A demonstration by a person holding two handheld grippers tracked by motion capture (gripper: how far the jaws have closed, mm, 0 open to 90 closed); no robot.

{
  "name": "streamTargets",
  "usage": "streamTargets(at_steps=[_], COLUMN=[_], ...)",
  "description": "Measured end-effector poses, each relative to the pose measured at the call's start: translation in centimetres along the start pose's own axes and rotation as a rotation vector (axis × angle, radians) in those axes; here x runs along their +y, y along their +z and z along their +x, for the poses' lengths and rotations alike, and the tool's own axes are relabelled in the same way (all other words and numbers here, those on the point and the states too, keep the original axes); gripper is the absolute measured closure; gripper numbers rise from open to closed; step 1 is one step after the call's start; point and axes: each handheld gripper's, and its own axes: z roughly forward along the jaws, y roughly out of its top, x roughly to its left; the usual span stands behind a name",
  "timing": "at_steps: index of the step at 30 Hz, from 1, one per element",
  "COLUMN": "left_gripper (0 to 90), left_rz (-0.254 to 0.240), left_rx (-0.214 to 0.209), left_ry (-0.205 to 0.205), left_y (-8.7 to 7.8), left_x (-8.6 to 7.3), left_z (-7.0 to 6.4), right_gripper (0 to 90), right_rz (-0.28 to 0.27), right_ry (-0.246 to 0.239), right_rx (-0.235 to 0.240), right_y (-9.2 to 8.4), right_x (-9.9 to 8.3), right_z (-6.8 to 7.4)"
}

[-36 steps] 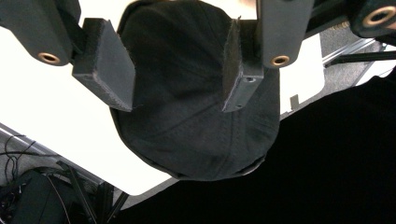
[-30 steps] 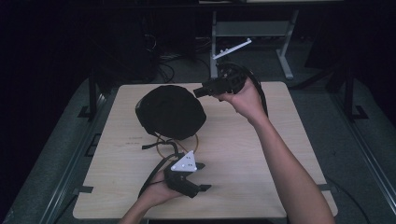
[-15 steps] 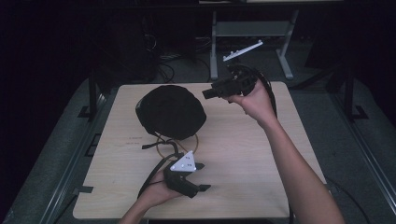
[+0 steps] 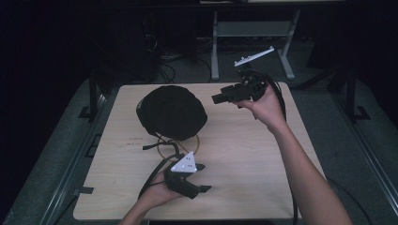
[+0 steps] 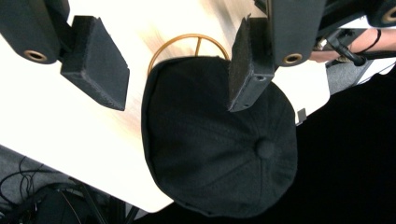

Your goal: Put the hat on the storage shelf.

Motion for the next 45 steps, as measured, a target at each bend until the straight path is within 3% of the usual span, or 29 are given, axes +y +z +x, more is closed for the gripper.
streamTargets(at_steps=[45], left_gripper=[27.6], left_rz=[0.0], left_rx=[0.016], left_ry=[0.001], left_y=[-0.2], left_x=[0.0], left_z=[0.2], right_gripper=[33.3], right_rz=[0.008], right_ry=[0.122], right_rx=[-0.055], right_y=[-3.0], right_x=[-7.3], right_z=[-3.9])
